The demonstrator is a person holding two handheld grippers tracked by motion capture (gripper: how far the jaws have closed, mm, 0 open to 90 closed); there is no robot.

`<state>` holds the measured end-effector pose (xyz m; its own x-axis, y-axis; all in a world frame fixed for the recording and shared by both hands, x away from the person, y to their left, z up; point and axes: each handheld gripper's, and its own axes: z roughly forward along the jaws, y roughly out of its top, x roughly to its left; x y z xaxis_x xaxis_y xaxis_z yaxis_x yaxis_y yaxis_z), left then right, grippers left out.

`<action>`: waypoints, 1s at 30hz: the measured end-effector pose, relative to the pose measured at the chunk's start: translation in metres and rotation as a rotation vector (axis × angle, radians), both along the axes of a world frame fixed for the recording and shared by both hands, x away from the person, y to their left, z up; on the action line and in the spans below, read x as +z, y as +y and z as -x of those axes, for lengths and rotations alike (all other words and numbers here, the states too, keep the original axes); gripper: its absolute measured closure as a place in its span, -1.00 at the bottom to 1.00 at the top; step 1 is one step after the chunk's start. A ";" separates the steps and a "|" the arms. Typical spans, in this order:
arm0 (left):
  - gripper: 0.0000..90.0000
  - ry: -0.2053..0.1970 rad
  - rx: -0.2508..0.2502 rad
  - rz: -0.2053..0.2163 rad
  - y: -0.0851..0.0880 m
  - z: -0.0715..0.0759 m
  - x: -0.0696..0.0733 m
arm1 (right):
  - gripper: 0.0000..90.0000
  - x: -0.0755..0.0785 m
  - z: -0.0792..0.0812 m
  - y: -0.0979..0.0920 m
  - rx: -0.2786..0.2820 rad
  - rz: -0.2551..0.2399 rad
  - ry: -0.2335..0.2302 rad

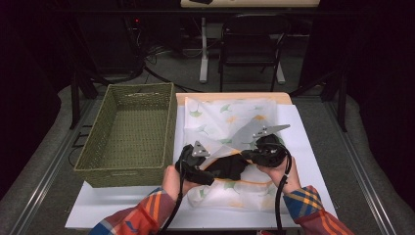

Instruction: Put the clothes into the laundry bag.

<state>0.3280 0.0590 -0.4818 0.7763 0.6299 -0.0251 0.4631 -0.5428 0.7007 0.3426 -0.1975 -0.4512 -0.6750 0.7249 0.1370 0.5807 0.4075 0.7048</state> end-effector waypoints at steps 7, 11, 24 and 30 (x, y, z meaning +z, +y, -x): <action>-0.34 0.014 0.001 -0.036 0.003 -0.003 -0.005 | 0.98 0.001 0.001 0.000 -0.003 -0.004 0.003; -0.15 0.031 -0.041 -0.050 0.000 0.004 -0.012 | 0.98 0.001 0.001 0.000 -0.002 -0.005 0.001; 0.74 0.116 -0.074 -0.167 -0.002 -0.009 -0.048 | 0.97 0.001 0.001 0.001 0.007 0.000 0.002; 0.60 0.148 -0.088 -0.178 -0.005 -0.016 -0.057 | 0.97 0.000 0.001 0.001 0.006 0.000 0.008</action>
<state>0.3436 0.0542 -0.5384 0.8247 0.5643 -0.0369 0.4985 -0.6947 0.5185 0.3416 -0.1963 -0.4510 -0.6784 0.7207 0.1425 0.5835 0.4108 0.7005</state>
